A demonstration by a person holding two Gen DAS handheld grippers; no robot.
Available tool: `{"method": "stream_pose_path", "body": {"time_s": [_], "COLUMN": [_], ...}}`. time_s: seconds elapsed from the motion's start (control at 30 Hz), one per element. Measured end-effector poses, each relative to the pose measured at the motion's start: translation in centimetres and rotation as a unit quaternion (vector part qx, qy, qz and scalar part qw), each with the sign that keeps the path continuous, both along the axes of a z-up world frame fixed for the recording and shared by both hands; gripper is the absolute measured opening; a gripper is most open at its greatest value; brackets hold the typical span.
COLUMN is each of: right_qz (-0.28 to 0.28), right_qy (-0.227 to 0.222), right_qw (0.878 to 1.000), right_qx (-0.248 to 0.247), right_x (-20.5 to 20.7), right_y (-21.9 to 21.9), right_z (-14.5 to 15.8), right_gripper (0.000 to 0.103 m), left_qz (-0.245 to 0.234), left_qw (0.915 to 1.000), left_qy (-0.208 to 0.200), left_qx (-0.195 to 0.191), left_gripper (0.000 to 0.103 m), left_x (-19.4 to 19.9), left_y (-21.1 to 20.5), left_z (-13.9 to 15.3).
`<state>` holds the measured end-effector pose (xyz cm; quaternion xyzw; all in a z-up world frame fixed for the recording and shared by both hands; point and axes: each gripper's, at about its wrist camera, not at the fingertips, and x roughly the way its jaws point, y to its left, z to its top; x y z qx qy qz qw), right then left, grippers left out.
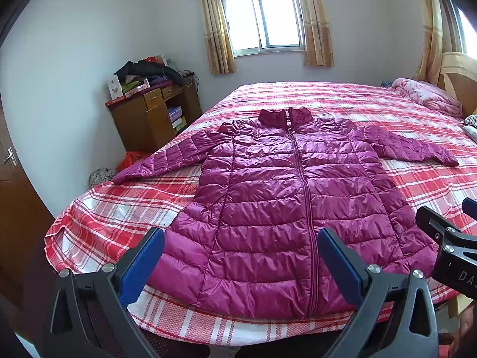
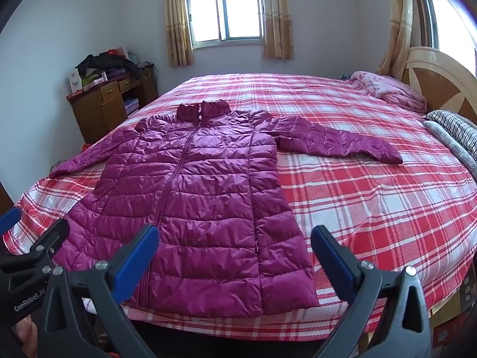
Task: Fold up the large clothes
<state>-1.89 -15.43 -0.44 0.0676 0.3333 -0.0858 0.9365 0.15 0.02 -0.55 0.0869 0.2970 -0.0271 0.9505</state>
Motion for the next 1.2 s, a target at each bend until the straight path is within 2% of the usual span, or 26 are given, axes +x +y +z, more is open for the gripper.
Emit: {"method": "stream_pose_path", "body": {"time_s": [0.8,1.2], "right_qz": [-0.001,-0.003], "right_qy": [-0.010,-0.026], "right_qw": [1.000,0.999], "right_qx": [-0.004,-0.019], "right_x": [-0.3,-0.7], "right_y": [0.0,0.3], "right_z": [0.5,1.3], "right_gripper": [0.103,0.103], "left_qz": [-0.005,-0.025], "left_qw": [0.9999,0.9992], "left_qy": [-0.010,-0.028], "left_qx": [0.001,-0.016], "left_gripper": [0.102,0.102], "left_x": [-0.8,-1.8], "left_y": [-0.3,-0.6], "left_z": [0.1,0.9]}}
